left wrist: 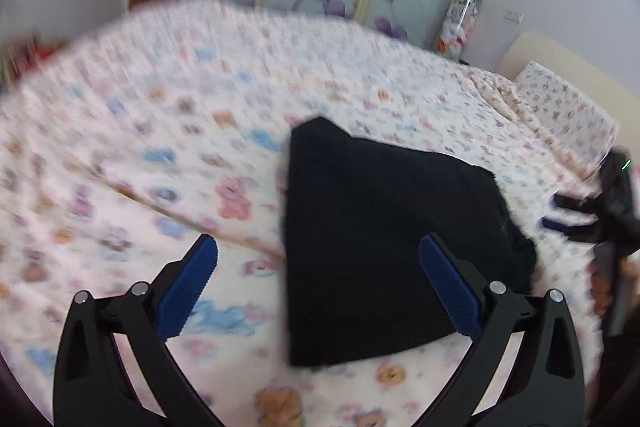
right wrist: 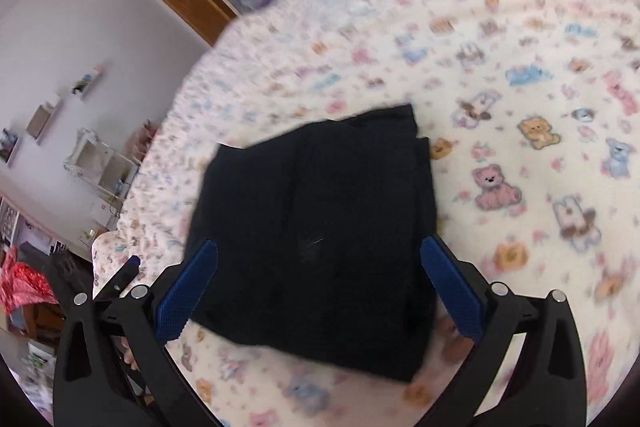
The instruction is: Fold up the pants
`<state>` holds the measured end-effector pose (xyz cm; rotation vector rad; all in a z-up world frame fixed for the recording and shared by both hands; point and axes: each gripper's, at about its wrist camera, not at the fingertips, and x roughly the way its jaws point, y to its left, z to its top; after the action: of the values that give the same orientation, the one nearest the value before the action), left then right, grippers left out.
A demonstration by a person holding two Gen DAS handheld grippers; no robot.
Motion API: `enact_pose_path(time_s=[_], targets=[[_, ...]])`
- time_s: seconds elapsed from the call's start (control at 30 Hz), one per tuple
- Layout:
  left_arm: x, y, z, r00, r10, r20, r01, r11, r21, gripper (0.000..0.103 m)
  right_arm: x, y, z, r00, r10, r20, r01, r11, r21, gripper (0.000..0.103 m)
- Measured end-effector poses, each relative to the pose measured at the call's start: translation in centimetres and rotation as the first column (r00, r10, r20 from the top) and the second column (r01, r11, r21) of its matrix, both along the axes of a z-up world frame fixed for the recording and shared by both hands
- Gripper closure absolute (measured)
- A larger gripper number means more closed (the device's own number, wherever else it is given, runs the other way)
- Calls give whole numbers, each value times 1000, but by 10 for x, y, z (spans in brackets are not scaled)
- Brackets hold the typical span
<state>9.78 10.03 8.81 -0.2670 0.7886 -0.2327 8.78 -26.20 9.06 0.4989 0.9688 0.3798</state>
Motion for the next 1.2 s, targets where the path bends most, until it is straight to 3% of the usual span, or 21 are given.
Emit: enact_pose_path(time_s=[0.1,0.23,0.4,0.57,0.63,0.83,0.9,1.03,1.07,1.17,1.2], targets=[[33,8,-18,991,-29,-129,14,993,-115,2,28,-8,-23,996,28,-87,-23,998,59,1],[60,4,-36,977,-18,-212,-7,993,-115,2,50,-6,-45,985,62,-163,-63,998,-4,1],[83,-9,-58,951,-99,-294,37,977,-209,2,55,4,-63,971,159,-180,-158,987,19,1],[92,-35,-64,940,-127,-315,84,986,-146,2,55,-5,-68,964,214,-160,-204,976,80,2],[91,-39,-59,939,-164,-301,109,976,-191,2,57,-12,-72,964,222,-149,-205,971,121,6],[84,-36,-38,946,-223,-235,149,943,-298,2,43,-17,-59,956,292,-27,-280,935,220,7],[87,-29,-41,946,-220,-237,126,926,-356,2,48,-20,-64,958,285,-34,-273,940,204,8],[94,-27,-47,945,-197,-260,84,918,-388,2,60,-13,-77,965,251,-76,-235,956,179,9],[95,-27,-47,946,-192,-260,81,919,-387,3,59,-10,-76,965,253,-71,-238,957,166,10],[99,-27,-47,949,-165,-269,59,929,-364,15,51,-8,-71,967,249,-50,-241,963,118,34],[99,-26,-49,948,-150,-282,47,939,-341,31,49,-14,-72,971,236,-47,-228,965,133,41]])
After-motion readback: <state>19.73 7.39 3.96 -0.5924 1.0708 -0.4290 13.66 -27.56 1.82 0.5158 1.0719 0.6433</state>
